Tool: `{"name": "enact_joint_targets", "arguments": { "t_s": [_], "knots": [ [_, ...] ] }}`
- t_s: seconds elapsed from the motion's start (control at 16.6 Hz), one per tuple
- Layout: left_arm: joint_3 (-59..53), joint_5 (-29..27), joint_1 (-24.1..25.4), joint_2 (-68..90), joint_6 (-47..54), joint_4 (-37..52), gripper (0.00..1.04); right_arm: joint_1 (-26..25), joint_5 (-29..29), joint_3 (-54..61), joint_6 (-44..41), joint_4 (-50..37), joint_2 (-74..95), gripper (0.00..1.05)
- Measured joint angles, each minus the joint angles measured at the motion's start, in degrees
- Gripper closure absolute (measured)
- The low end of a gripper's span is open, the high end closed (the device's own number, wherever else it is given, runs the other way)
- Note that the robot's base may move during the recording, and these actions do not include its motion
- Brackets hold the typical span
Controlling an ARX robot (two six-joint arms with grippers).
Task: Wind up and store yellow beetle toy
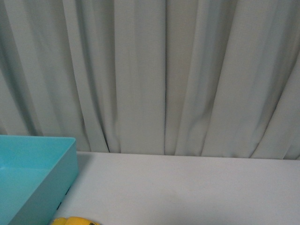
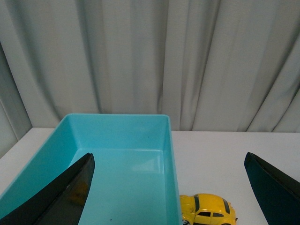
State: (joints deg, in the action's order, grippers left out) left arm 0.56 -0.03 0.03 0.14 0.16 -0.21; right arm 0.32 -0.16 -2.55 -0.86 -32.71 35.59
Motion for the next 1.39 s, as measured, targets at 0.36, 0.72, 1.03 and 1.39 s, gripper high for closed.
{"name": "enact_joint_targets", "arguments": {
  "t_s": [0.36, 0.72, 1.03, 1.39],
  "knots": [
    [0.00, 0.00, 0.00, 0.00, 0.00, 0.00, 0.07, 0.00, 0.04, 1.95, 0.00, 7.65, -10.21, 1.03],
    [0.00, 0.00, 0.00, 0.00, 0.00, 0.02, 0.07, 0.00, 0.04, 1.95, 0.02, 16.61, -19.45, 1.03],
    [0.00, 0.00, 0.00, 0.00, 0.00, 0.00, 0.07, 0.00, 0.02, 1.95, 0.02, 21.20, -24.20, 1.03],
    [0.00, 0.02, 0.00, 0.00, 0.00, -0.02, 0.07, 0.00, 0.04, 1.88, 0.02, 31.91, -35.41, 1.03]
  ]
}}
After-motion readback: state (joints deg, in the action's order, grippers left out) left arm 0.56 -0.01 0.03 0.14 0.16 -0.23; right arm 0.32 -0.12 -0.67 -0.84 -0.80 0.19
